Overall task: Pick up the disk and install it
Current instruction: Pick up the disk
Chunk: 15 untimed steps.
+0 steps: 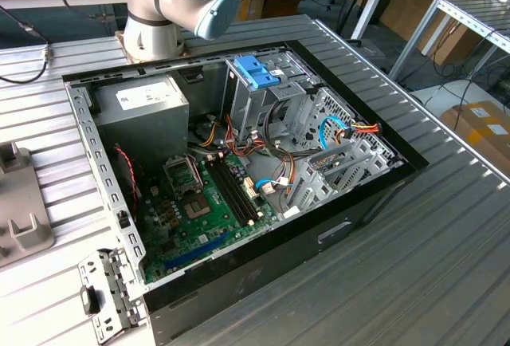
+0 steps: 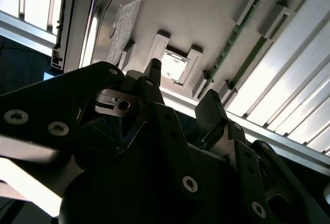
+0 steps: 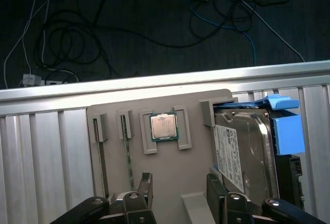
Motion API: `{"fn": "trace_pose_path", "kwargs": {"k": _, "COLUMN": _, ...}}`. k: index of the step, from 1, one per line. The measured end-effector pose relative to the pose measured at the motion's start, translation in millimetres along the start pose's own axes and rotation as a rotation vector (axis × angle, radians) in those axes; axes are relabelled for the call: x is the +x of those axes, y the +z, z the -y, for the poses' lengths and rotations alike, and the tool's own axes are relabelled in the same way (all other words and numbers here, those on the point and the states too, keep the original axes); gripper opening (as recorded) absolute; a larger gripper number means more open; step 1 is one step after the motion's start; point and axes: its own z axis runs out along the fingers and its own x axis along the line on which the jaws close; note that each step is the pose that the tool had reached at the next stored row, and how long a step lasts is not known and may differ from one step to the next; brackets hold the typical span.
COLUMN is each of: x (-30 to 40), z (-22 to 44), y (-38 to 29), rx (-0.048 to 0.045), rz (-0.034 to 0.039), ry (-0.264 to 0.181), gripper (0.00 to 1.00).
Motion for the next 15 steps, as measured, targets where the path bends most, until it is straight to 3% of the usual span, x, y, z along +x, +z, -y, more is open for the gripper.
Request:
{"fn": "trace_pose_path", "kwargs": {"k": 4, "x": -1.2, "z": -0.6, "y": 2.0, "rx": -0.0002, "rz": 0.0008, "ry": 0.0, "gripper": 0.54}}
{"fn": "trace_pose_path", "kwargs": {"k": 8, "x": -7.1, "z": -2.6, "y": 3.9, "rx": 0.0, "rz": 0.0009, "ry": 0.0, "gripper": 0.54}}
{"fn": "trace_pose_path", "kwargs": {"k": 15, "x": -19.2, "z": -6.3, "y": -3.7, "rx": 0.0042, "rz": -0.0069, "ry": 0.0, "gripper": 0.54}}
